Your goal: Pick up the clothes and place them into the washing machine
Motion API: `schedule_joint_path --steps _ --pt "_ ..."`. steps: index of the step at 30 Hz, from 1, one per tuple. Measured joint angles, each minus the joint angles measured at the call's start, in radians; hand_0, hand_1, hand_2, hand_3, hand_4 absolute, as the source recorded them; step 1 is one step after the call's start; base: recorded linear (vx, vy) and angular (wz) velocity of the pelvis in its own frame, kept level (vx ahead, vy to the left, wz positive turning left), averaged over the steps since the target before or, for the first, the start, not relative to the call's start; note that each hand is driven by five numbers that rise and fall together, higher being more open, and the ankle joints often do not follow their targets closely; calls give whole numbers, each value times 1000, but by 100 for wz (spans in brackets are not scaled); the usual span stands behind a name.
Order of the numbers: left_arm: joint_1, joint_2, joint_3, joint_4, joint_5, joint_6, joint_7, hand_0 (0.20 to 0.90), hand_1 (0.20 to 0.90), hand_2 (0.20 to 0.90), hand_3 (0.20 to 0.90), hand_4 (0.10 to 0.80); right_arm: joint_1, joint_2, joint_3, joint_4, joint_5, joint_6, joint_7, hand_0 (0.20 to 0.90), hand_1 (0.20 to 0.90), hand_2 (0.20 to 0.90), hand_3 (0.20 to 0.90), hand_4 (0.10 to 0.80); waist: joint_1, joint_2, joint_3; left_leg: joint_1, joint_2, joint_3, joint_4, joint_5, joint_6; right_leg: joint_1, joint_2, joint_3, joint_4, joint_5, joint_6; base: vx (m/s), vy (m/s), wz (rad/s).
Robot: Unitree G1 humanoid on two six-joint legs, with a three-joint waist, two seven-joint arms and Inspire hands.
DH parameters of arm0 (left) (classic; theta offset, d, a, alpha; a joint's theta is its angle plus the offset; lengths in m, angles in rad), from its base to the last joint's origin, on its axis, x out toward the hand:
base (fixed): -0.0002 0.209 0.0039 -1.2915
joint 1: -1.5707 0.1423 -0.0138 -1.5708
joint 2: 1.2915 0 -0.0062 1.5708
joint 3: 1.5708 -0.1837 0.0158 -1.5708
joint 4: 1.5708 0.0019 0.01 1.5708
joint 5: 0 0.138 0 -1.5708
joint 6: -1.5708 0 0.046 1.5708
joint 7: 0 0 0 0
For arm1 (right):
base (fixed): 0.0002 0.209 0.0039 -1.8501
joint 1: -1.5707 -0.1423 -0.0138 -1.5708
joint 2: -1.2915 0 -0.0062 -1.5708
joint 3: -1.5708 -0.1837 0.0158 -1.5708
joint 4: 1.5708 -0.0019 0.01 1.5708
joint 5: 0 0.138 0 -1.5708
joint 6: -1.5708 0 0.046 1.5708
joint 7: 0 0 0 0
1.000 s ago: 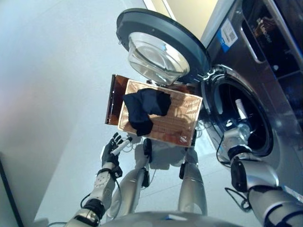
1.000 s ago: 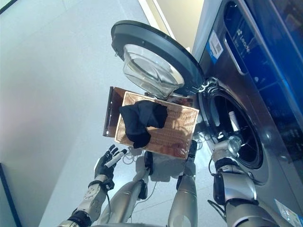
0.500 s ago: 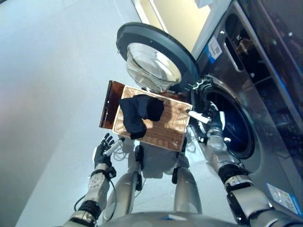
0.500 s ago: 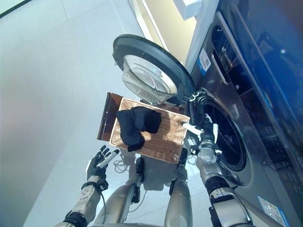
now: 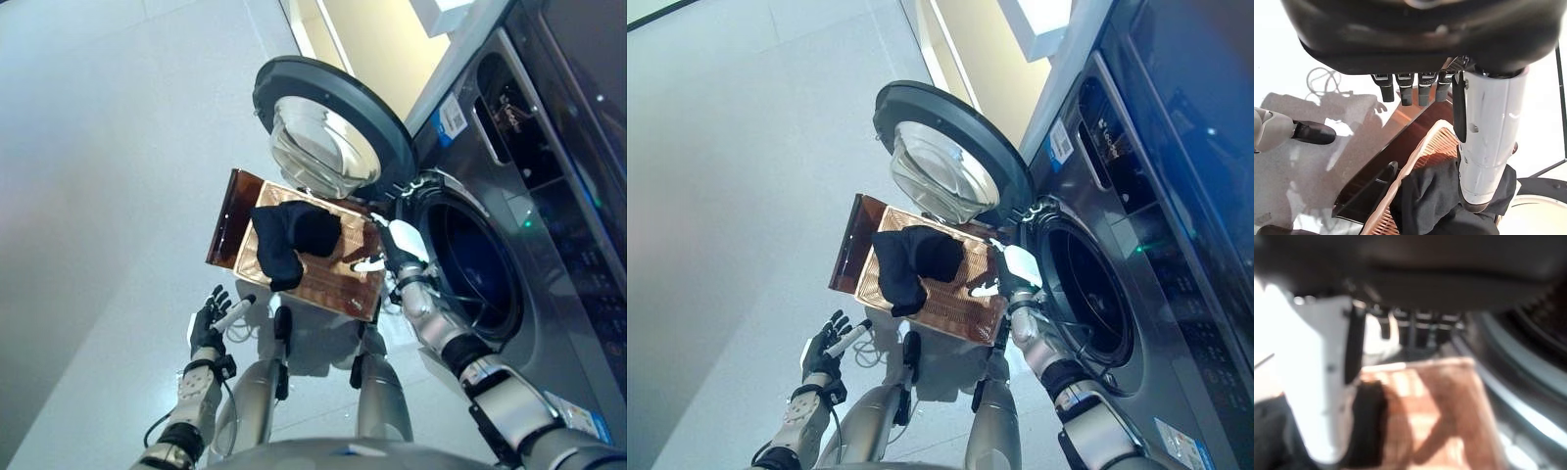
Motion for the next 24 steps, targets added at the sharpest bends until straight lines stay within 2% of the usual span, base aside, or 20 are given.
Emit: schedule_joint_path --steps 6,11,14,24 --pt "0 0 -5 -1 0 1 4 900 900 900 900 800 -66 9 81 35 -97 40 -14 900 900 900 900 800 3 15 9 -8 -1 3 -1 -2 -3 -8 -2 0 -2 -7 8 -27 11 -7" --pt "-14 -1 -20 -37 -5 0 14 900 900 900 900 800 -170 22 128 97 -104 59 -18 900 900 900 900 800 7 36 35 -70 0 2 27 -4 -3 -56 2 4 -3 14 0 -14 -2 -1" --pt "-30 -1 -21 -48 -6 0 25 900 900 900 900 800 -219 19 125 98 -103 67 -21 900 900 900 900 800 8 46 74 -71 1 2 30 -5 -4 -56 6 4 -3 19 -1 0 0 0" --pt "-70 -2 -55 -54 -7 0 53 900 900 900 900 800 -311 22 125 151 -100 87 -43 900 900 900 900 800 7 46 126 -108 1 2 36 -5 -5 -91 7 4 -2 21 -3 -1 2 -1"
